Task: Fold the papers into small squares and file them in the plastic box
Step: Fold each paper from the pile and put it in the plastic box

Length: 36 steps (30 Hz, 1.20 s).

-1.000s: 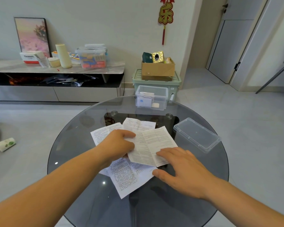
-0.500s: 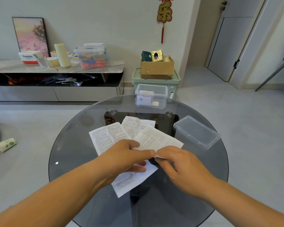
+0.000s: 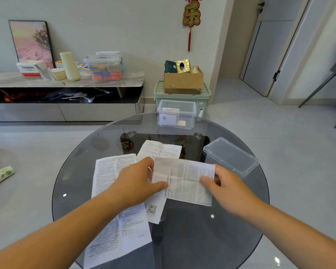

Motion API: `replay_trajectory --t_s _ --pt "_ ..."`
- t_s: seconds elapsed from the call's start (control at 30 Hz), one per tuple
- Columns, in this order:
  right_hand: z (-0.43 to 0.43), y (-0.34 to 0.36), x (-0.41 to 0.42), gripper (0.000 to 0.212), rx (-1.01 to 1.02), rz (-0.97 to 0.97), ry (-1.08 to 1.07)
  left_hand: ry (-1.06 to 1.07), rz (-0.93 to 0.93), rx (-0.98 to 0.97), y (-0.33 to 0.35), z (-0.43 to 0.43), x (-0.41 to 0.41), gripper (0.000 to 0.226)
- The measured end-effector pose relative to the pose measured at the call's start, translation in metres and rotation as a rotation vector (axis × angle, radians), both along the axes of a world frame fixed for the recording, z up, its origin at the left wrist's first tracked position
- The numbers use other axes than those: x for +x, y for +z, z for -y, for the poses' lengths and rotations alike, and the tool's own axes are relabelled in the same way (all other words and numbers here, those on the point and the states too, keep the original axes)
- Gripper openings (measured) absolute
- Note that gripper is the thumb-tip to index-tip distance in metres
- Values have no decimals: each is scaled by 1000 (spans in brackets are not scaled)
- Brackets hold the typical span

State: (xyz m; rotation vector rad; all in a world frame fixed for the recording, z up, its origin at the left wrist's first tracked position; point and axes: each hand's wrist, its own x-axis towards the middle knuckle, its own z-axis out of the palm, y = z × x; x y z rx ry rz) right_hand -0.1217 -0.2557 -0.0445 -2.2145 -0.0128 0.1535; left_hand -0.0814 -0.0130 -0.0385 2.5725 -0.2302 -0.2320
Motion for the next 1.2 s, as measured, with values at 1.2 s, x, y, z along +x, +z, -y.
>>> replay_trajectory --t_s 1.2 --pt "-8 -9 -9 49 -559 186 391 41 -74 105 0 35 14 94"
